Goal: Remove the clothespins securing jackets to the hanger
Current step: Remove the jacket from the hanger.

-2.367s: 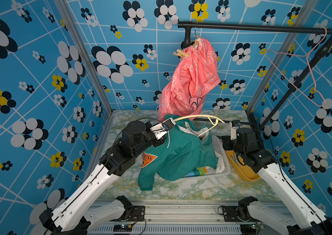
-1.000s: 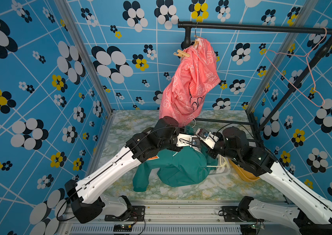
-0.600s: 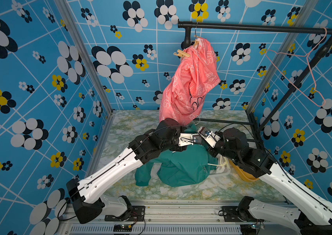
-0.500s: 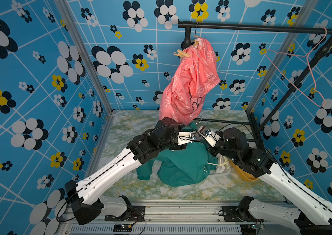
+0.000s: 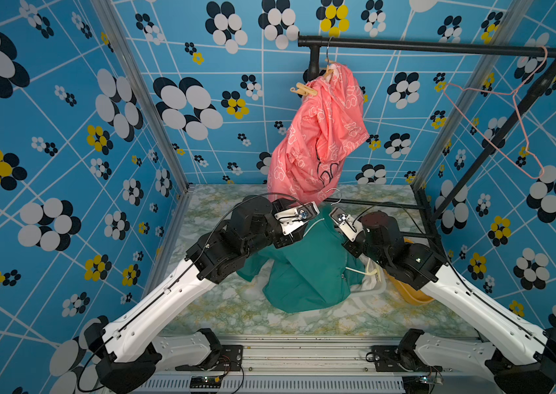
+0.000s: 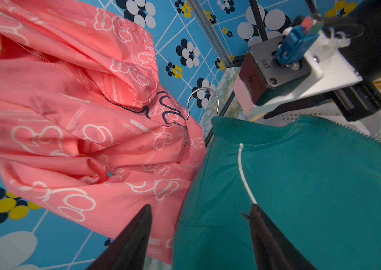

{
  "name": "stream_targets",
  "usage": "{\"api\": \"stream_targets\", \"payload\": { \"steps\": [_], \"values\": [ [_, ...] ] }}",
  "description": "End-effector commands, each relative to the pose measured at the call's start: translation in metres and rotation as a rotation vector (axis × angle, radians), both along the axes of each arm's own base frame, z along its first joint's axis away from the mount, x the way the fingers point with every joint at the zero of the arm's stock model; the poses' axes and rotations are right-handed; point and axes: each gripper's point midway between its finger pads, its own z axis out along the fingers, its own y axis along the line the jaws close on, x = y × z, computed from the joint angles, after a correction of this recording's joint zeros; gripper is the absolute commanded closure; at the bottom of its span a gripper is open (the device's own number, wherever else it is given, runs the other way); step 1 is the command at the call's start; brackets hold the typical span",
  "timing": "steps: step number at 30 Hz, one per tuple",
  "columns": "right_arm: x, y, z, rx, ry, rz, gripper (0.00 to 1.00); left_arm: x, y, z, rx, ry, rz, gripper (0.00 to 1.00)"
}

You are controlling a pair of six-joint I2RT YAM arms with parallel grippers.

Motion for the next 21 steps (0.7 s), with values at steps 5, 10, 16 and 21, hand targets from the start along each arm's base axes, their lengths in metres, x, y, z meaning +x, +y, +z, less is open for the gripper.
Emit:
{"api": "stream_targets", "payload": {
  "steps": [5,10,16,21],
  "values": [
    [0.020,-0.003,0.035,0.192,-0.064,-0.106,1.00,-0.018,-0.047,0.000,-0.367,0.231,-0.007,0.31],
    [0.018,0.006,0.036,0.276,-0.031,-0.065,1.00,-0.004,-0.051,-0.014,-0.412,0.271,0.134,0.26],
    [0.006,0.014,0.038,0.343,-0.011,0.001,1.00,0.026,-0.057,-0.031,-0.416,0.247,0.315,0.28],
    [0.004,0.014,0.035,0.349,0.000,0.007,1.00,0.035,-0.067,-0.031,-0.425,0.243,0.334,0.28]
  ]
}}
